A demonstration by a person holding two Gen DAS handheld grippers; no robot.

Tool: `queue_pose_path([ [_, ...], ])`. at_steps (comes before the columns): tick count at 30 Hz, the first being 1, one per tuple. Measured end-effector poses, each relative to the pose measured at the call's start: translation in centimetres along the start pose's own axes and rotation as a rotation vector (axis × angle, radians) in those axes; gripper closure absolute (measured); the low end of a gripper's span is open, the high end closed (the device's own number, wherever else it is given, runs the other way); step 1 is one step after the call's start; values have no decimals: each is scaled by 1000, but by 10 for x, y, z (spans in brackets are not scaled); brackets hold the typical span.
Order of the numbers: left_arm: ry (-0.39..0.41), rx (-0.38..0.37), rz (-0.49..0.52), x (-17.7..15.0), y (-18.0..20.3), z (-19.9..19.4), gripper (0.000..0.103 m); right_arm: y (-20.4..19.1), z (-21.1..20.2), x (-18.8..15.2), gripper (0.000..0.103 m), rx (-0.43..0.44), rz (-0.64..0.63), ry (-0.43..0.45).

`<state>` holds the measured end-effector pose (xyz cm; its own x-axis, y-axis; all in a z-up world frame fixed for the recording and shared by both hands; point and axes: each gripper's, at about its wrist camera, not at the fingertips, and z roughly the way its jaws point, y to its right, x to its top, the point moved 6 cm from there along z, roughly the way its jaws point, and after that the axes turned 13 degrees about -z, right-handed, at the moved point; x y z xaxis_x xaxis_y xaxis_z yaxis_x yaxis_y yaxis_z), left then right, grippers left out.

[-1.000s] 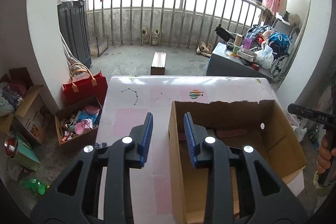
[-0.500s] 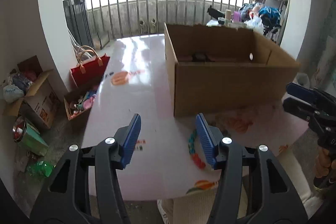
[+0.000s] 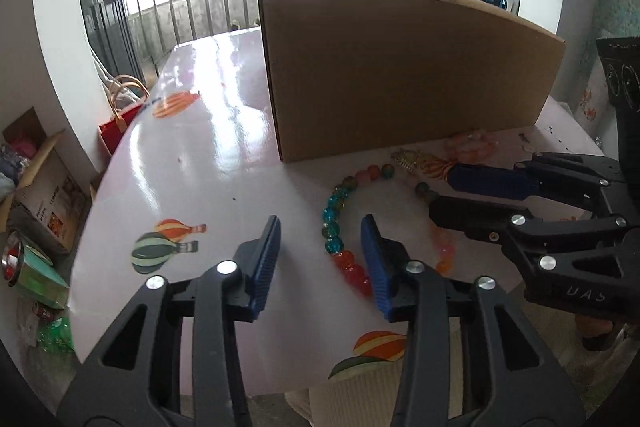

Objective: Organize jewelry
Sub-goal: 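Close the left tool on the multicolour beaded bracelet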

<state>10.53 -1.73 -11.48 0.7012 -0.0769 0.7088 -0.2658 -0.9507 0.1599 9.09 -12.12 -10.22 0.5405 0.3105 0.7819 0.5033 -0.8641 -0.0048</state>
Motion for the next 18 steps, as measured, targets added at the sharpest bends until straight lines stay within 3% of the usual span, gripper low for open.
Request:
queue_pose_path([
  [9, 19, -3, 4, 4, 3, 4, 77, 0, 13, -5, 78, 3, 21, -2],
  [14, 27, 6, 1, 6, 4, 5, 86, -1, 11, -6, 89, -17, 21, -9],
  [15, 27, 3, 4, 6, 5, 5, 93, 0, 12, -6, 92, -18, 30, -11],
  [18, 32, 13, 23, 5, 9, 5, 94, 2, 11, -6, 93, -2, 56, -9],
])
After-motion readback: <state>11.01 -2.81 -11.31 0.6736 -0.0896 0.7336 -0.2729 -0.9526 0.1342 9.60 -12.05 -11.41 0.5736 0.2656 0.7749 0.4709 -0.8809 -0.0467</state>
